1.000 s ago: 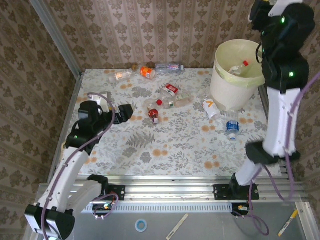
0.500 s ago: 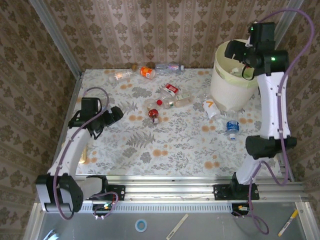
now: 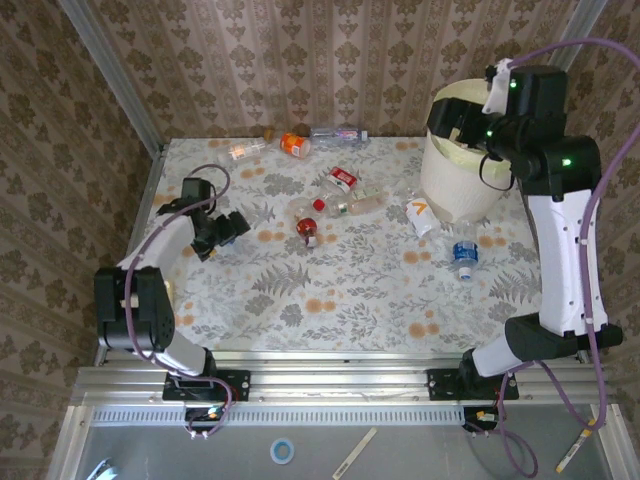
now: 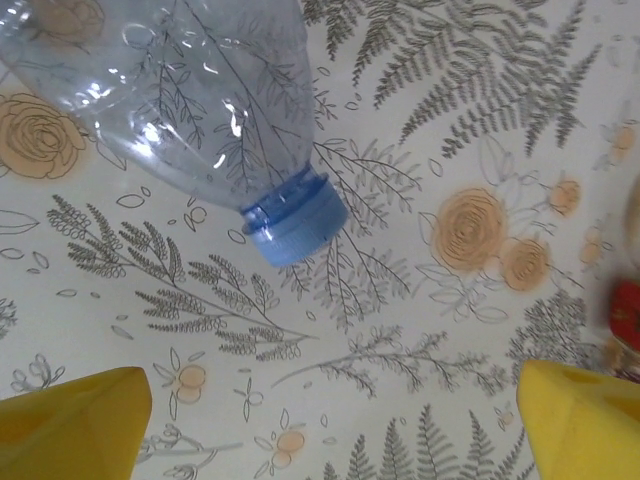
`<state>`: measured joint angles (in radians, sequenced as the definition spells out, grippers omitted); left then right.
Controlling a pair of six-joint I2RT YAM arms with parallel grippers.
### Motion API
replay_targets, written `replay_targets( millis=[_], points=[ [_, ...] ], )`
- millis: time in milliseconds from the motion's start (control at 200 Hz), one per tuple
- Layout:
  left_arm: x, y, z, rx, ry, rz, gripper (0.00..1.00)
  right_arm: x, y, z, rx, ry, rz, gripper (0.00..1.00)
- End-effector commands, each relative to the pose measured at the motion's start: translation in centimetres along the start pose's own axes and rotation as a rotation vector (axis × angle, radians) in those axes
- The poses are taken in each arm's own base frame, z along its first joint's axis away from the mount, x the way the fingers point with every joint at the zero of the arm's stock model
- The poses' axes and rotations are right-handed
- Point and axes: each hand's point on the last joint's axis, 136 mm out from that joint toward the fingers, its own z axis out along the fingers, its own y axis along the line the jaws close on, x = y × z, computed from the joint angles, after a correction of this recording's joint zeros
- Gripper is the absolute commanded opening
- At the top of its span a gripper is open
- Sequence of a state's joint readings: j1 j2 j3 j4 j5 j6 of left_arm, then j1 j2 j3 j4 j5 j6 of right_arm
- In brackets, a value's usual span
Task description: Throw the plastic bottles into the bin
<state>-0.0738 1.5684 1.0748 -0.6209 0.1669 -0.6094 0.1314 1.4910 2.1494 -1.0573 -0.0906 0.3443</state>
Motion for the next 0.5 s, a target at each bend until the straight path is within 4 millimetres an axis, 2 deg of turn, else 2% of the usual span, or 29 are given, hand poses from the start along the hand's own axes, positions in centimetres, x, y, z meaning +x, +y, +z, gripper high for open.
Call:
replay_targets(
  millis=[0, 90, 145, 155, 175, 395, 495],
  points=[
    [-1.6, 0.1, 0.8, -0.012, -0.02, -0.045, 0.93, 1.0, 0.9, -1.2, -0.04, 0.006, -0.01, 0.93],
    [-2.4, 0.1, 1.9, -0.018, -0.013, -0.062, 0.93, 2.0, 0.8, -1.4, -0.04, 0.022, -0.013, 0.93],
    [-3.0, 0.1, 2.4, -0.024, -0.012, -0.07, 0.92, 2.7, 0.6, -0.6, -0.037, 0.043, -0.012, 0.93],
    [-3.1, 0.2, 2.6, -0.026, -0.01, -0.071, 0.92, 2.6, 0.8, -1.6, -0.045, 0.024, -0.014, 0.93],
    [-3.2, 0.2, 2.8, -0.029, -0.008, -0.073, 0.92, 2.6, 0.9, -1.9, -0.048, 0.019, -0.014, 0.93],
    [-4.7, 0.5, 4.6, -0.056, 0.01, -0.081, 0.87, 4.0, 1.2, -1.8, -0.069, 0.044, -0.023, 0.93],
    [-4.7, 0.8, 5.3, -0.069, 0.03, -0.084, 0.84, 4.4, 1.4, -1.8, -0.08, 0.053, -0.032, 0.93]
  ],
)
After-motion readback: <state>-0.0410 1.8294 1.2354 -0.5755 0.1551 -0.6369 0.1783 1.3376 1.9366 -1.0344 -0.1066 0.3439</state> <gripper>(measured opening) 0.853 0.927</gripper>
